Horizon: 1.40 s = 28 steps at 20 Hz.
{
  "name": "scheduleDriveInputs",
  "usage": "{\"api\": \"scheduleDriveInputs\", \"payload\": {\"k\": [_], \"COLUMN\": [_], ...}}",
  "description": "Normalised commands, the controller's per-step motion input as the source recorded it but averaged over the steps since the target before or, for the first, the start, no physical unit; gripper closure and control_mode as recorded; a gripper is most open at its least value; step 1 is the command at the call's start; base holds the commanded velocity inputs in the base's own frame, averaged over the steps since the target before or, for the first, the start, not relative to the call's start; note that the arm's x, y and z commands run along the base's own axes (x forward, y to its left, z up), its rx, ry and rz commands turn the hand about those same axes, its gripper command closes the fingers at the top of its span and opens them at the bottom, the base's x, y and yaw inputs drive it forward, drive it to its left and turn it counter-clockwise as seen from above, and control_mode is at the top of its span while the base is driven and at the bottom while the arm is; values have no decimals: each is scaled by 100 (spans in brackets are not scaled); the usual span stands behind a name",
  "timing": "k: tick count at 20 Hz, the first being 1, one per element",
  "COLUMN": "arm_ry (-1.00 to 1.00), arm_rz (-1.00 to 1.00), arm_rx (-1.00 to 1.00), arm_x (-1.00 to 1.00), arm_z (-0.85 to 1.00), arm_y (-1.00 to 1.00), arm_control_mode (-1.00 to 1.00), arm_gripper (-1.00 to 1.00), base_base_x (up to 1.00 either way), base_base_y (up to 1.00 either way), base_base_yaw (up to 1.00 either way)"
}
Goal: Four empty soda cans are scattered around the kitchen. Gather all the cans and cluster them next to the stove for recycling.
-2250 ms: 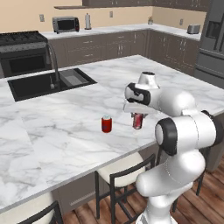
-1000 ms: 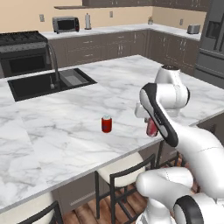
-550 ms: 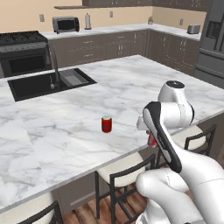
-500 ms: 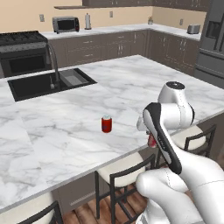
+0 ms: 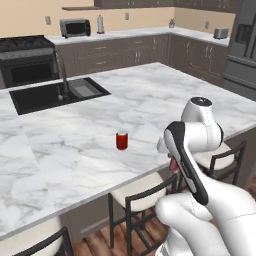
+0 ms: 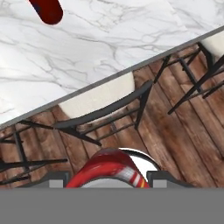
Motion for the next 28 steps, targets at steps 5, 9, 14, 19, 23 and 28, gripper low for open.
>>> {"api": "scheduleDriveInputs", "payload": {"k": [5,9,14,19,23,28], "arm_ry": [0,0,0,0,0,0], "arm_rz": [0,0,0,0,0,0], "arm_rx": [0,0,0,0,0,0], "arm_x": [0,0,0,0,0,0], "arm_z": [0,0,0,0,0,0], "arm_y": [0,0,0,0,0,0], "arm_control_mode": [100,100,100,100,100,100], "arm_gripper": [100,100,100,100,100,100], "base_base_x": [-53,-41,-25,-16,-3,-1], "base_base_y": [41,73,88,68,62,72], "base_base_yaw": [2,8,22,36,30,-2]}}
